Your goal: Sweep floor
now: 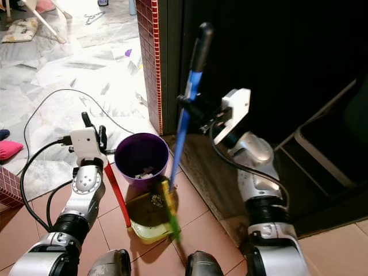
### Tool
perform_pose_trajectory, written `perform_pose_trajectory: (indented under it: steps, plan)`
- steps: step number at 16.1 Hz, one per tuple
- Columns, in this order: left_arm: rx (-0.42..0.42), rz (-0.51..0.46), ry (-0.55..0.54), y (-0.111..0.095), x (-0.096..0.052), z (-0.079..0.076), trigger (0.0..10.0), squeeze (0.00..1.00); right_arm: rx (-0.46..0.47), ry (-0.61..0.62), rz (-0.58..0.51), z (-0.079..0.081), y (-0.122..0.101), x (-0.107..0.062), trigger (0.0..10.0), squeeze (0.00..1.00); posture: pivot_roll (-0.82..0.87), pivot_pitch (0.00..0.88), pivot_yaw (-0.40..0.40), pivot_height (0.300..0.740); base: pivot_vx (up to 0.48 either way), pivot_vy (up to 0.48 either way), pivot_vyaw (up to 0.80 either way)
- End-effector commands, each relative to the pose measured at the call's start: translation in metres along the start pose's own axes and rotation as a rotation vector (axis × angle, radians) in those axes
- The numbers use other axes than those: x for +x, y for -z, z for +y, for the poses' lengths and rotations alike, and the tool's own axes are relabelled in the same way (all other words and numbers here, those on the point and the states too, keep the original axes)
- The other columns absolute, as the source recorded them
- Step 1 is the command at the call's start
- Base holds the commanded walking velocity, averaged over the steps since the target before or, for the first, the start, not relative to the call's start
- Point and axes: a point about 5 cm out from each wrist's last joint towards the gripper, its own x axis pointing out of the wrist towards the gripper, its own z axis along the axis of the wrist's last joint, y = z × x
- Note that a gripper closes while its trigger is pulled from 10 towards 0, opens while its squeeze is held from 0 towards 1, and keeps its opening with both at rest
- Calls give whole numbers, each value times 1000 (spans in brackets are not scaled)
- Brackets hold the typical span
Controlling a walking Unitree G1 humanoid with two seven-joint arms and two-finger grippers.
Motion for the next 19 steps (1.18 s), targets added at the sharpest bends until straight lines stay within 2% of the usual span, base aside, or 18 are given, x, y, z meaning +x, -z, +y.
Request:
perform_pose_trajectory:
  steps: [1,3,6,9,11,14,15,19]
  plan:
    - [12,-15,-17,-3,4,4,10000,0,-49,15,-50,-2,-15,-3,10000,0,-201,34,-46,740,0,0,0]
    - [11,-20,-25,-4,5,7,10000,0,-103,94,-24,-7,-15,-21,10000,0,-202,8,-50,740,0,0,0]
    - [-38,-44,-44,-9,7,7,10000,0,-194,192,72,-19,-6,-55,10000,0,-209,0,-52,740,0,0,0]
    - [-74,-45,-39,-8,6,5,10000,0,-240,229,129,-31,-3,-69,10000,0,-219,0,-46,740,0,0,0]
    - [-82,-29,-30,-3,3,4,10000,0,-239,260,166,-37,4,-77,10000,0,-227,0,-44,740,0,0,0]
    - [-136,-44,17,-9,7,-1,10000,0,-205,260,186,-38,15,-79,10000,0,-228,0,-45,740,0,0,0]
    - [-175,-43,51,-10,7,-5,10000,0,-206,261,195,-38,18,-80,10000,0,-230,0,-47,740,0,0,0]
    - [-256,-50,63,-10,3,-11,10000,0,-231,265,219,-45,17,-88,10000,0,-242,0,-60,740,0,0,0]
